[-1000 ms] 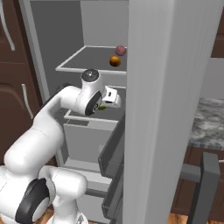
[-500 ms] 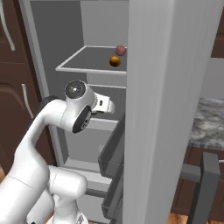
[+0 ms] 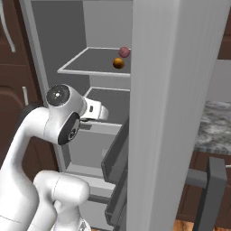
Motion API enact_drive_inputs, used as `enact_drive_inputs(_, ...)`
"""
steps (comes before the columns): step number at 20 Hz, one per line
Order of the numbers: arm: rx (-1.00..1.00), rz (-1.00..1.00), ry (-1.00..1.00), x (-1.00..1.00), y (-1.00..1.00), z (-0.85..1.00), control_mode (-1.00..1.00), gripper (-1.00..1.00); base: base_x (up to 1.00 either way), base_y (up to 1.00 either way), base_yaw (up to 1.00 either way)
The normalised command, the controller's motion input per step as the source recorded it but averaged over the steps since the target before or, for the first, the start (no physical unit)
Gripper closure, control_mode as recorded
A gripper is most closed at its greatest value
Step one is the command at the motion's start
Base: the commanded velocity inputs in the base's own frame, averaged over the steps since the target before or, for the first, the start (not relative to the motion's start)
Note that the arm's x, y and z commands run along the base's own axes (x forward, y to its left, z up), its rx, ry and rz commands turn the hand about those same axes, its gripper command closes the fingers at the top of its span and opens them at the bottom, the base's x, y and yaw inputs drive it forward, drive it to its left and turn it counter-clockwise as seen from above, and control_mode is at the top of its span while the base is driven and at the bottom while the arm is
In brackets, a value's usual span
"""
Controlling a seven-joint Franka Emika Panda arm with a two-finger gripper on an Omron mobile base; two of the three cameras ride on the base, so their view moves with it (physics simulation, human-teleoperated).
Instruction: Pick up the kiwi and mango from the fridge and place one fruit on each plate on the dining counter.
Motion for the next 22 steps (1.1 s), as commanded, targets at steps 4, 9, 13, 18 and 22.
enact_drive_inputs(4,0.00,0.01,0.00,-0.40,0.29,-0.08,1.00,1.00,-0.17,0.09,0.00)
enact_drive_inputs(9,0.00,0.00,0.00,0.00,0.00,0.00,1.00,1.00,-0.82,0.46,-0.14)
enact_drive_inputs(13,0.00,0.00,0.00,0.00,0.00,0.00,1.00,1.00,-0.93,0.56,-0.35)
enact_drive_inputs(18,0.00,0.00,0.00,0.00,0.00,0.00,1.00,1.00,-0.97,0.42,-0.59)
enact_drive_inputs(22,0.00,0.00,0.00,0.00,0.00,0.00,1.00,1.00,-0.93,0.34,-0.64)
